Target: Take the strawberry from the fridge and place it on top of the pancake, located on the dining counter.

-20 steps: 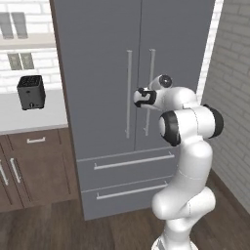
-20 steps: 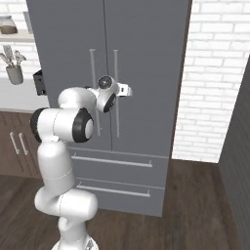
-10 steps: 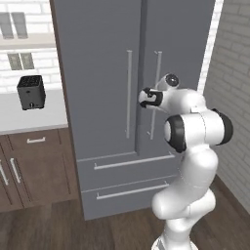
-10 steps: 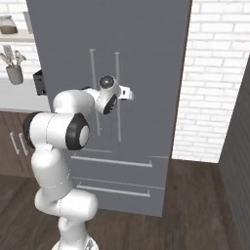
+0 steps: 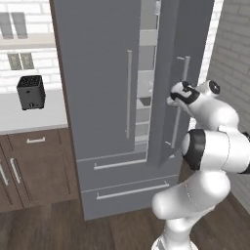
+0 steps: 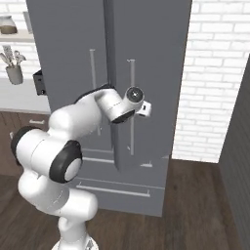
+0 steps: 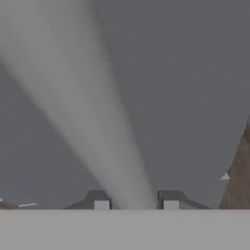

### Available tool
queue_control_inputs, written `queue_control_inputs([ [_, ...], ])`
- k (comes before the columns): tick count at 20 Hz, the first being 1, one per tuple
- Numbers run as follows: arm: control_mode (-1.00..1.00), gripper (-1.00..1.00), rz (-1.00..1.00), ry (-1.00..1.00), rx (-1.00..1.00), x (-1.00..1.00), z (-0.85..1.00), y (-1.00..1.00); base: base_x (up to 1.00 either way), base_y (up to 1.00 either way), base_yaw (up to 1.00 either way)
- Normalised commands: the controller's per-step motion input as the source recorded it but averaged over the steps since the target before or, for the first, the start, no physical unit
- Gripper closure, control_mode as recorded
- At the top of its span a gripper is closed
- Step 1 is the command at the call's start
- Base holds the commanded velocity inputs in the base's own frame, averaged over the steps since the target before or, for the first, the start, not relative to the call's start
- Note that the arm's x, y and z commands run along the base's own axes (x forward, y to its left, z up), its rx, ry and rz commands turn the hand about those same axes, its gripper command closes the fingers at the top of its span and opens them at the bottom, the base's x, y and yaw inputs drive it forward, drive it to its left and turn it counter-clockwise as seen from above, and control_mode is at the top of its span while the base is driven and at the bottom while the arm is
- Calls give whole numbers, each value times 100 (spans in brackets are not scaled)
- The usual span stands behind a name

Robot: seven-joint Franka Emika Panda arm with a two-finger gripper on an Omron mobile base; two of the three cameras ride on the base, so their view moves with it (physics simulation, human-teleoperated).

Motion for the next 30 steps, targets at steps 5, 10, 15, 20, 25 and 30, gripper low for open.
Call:
queue_control_inputs([
  [5, -100, 100, 5, 0, 29, -87, 12, -99, 0, 0, 0],
  [10, -100, 100, 2, 0, 10, -43, 9, -73, 0, 0, 0],
  [15, -100, 100, 0, 0, 7, -40, 5, -88, 0, 0, 0],
  [20, -100, -100, -1, -4, 6, -63, 5, -37, 0, 0, 0],
  [25, -100, -100, -8, -7, -13, -99, 24, 47, 0, 0, 0],
  [30, -100, -100, -6, 12, -53, -42, 44, 100, 0, 0, 0],
])
